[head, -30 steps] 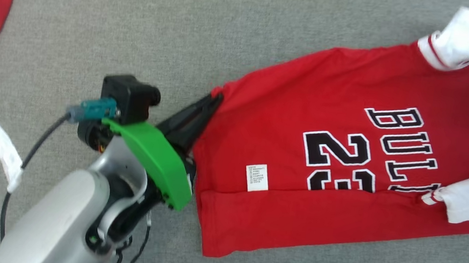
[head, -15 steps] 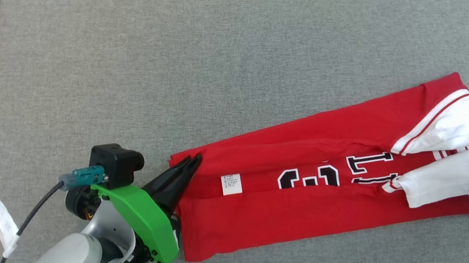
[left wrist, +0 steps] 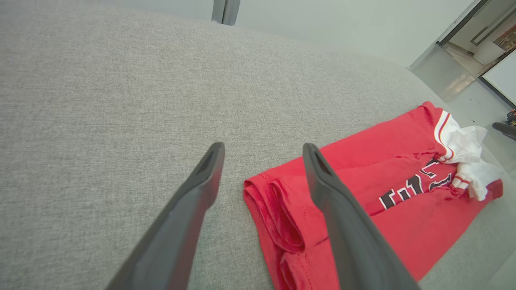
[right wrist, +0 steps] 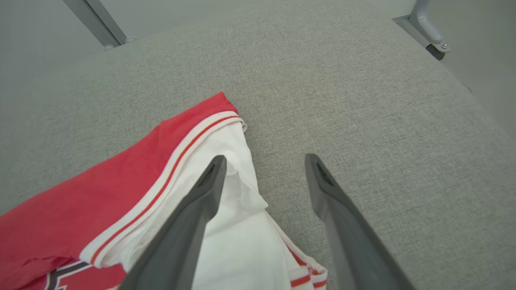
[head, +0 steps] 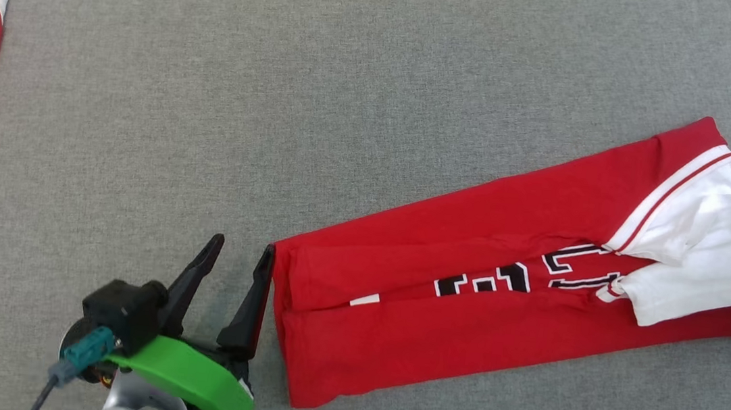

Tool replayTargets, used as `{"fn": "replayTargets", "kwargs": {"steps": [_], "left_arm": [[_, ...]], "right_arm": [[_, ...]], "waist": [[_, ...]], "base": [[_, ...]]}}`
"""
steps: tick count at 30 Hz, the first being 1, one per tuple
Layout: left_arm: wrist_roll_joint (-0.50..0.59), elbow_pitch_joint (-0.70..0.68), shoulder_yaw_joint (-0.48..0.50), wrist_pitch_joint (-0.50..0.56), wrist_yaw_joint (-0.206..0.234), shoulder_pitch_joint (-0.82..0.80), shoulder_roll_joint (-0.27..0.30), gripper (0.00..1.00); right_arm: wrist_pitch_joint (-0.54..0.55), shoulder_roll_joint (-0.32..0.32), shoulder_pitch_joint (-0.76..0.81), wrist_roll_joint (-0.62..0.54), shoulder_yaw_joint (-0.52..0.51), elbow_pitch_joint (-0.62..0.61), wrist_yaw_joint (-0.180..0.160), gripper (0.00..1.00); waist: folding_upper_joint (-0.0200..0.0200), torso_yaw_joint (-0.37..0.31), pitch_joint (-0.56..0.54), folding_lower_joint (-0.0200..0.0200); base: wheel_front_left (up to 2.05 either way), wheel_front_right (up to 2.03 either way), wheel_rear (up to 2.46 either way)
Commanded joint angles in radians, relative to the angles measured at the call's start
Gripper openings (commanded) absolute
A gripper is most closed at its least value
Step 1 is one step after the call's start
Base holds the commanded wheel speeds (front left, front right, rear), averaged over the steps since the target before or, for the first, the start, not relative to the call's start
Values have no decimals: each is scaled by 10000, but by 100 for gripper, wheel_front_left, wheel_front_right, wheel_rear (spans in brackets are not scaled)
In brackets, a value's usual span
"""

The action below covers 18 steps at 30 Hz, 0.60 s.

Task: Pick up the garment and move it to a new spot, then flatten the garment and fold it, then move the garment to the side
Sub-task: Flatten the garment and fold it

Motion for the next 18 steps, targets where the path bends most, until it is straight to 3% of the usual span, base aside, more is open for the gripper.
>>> {"fn": "replayTargets", "kwargs": {"steps": [1,8,16,17,18], "left_arm": [[316,85,-71,-395,60,233,-94,100],[1029,770,-470,-1662,165,586,-798,100],[2074,1471,277,-2045,1,963,-1380,100],[2233,1451,495,-2049,-107,1101,-1531,100],[2384,1437,710,-2051,-197,1196,-1656,100]], "right_arm": [[235,67,-178,-147,18,154,-9,100],[1058,114,-258,-606,112,1097,-11,100],[1387,568,-487,-562,420,2309,-8,100],[1357,631,-539,-459,525,2386,-2,86],[1260,674,-595,-396,576,2448,-2,43]], "waist": [[-1,23,15,1],[-1,352,92,1],[-1,588,125,1],[-1,621,115,1],[-1,641,100,1]], "base": [[0,0,0],[0,0,0],[0,0,0],[0,0,0],[0,0,0]]}}
